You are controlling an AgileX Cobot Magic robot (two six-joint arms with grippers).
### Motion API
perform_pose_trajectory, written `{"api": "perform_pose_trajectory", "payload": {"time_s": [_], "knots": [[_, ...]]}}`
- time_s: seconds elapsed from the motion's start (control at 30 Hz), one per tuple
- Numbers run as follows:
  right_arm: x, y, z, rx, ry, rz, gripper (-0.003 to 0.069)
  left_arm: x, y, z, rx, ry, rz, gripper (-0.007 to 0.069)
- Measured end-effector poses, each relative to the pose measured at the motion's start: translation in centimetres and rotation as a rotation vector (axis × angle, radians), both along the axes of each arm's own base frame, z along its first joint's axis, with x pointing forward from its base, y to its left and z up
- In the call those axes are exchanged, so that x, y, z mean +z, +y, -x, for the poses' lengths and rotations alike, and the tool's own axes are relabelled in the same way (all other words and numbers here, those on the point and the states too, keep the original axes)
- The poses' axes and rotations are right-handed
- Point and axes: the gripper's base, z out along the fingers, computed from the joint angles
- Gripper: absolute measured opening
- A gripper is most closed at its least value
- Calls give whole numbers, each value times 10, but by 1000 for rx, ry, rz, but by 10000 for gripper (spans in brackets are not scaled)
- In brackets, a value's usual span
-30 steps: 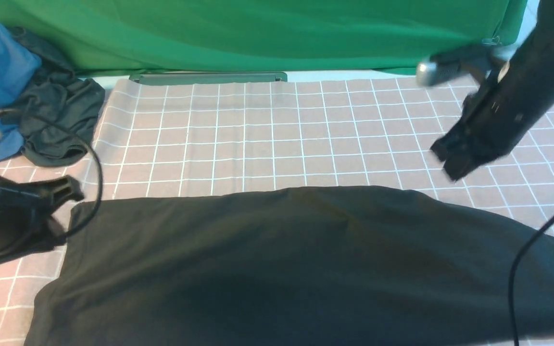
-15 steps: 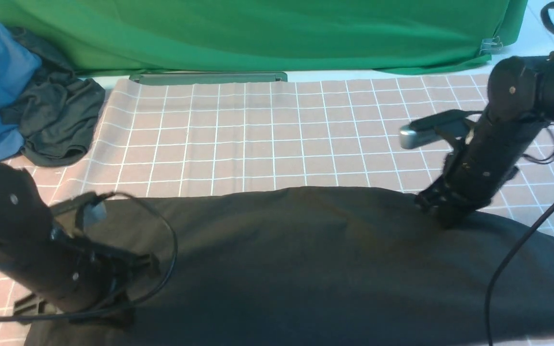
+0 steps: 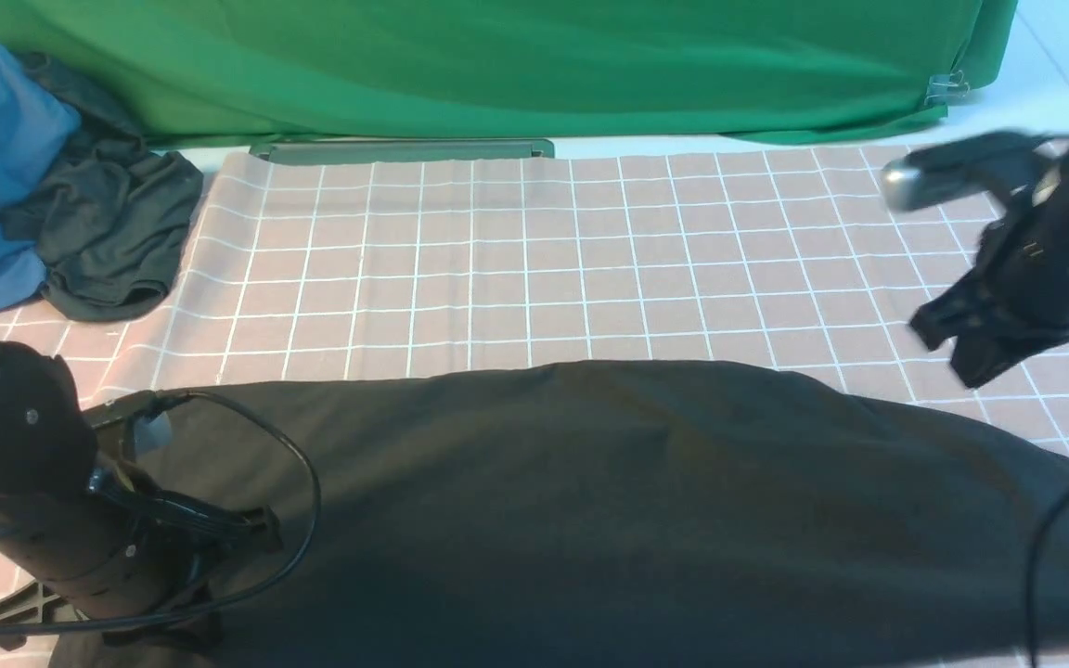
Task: Fold a long-sleeved shirt over a pink coffee tablecloth.
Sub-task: 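Pull the folded dark garment lengthwise by its ends to straighten it flat on the table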
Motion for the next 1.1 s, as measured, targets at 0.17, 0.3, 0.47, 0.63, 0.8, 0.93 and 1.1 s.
{"api": "perform_pose_trajectory", "payload": {"time_s": [0.17, 0.3, 0.47, 0.63, 0.8, 0.93, 1.1], "knots": [[8, -18, 30, -47, -24, -4, 104, 0, 0, 2, 1, 23, -1, 13], [-19, -41, 45, -124, 52, 4, 256, 1, 0, 3, -19, 26, -4, 13], [-58, -72, 65, -264, 92, 5, 510, 22, 1, 13, -82, -48, 2, 13], [-67, -84, 63, -336, 17, 1, 668, 50, -1, 29, -92, -152, 45, 13], [-86, -85, 55, -362, 51, -4, 674, 74, 0, 47, -94, -257, 69, 13], [-104, -86, 53, -363, 126, -3, 617, 88, 2, 59, -99, -334, 73, 13], [-107, -88, 52, -331, 144, 16, 326, 100, 3, 71, -108, -409, 74, 13]]}}
